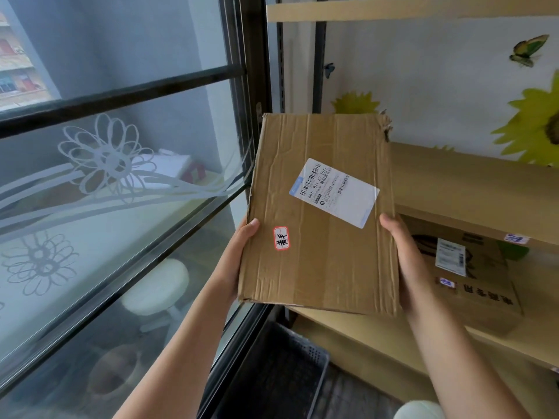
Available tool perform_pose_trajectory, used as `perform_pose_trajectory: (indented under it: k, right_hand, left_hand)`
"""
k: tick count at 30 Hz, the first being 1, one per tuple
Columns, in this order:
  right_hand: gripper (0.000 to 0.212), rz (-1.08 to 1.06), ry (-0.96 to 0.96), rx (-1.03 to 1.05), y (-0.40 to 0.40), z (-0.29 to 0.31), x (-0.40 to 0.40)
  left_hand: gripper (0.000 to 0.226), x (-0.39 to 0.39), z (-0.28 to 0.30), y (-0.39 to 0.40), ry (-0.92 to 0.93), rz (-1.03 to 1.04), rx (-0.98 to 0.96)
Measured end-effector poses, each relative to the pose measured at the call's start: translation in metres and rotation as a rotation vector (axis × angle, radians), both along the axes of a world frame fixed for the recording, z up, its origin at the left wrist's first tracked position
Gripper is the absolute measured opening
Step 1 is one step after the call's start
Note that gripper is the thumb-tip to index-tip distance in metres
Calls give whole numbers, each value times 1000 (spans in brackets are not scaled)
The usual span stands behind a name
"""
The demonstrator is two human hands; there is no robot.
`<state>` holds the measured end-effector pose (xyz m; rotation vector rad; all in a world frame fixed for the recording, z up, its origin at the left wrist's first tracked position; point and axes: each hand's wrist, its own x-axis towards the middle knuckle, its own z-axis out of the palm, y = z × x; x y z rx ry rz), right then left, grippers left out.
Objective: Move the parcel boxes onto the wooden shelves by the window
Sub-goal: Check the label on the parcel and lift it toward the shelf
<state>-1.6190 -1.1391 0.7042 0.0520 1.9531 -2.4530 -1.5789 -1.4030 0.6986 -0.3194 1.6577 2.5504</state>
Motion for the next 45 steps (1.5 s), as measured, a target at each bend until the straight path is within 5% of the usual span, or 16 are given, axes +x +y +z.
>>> perform_pose_trajectory:
  k: [4, 9, 13, 18, 24, 32, 45]
  right_hand:
    - [57, -10, 23, 31, 3, -3, -9]
    - [69, -11, -45, -60, 11, -4, -21]
    - [48, -14, -77, -59, 18, 19, -33]
    - [42, 20, -155, -111, 20, 50, -51]
    - [85, -105, -4, 1, 17, 55, -63]
    - [61, -194, 96, 113, 19, 73, -123]
    - [71, -186, -86, 272, 9, 41, -178]
  left_hand:
    - [73, -6, -2, 4, -29, -1, -24]
    - [49, -7, -2, 0, 19, -69, -92]
    - [63, -11, -5, -3, 89, -100, -93]
    - [12, -40, 17, 17, 35, 96, 134]
    - [13, -92, 61, 34, 26, 99, 104]
    - [22, -176, 105, 56, 40, 120, -48]
    - [40, -251, 75, 68, -1, 185, -250]
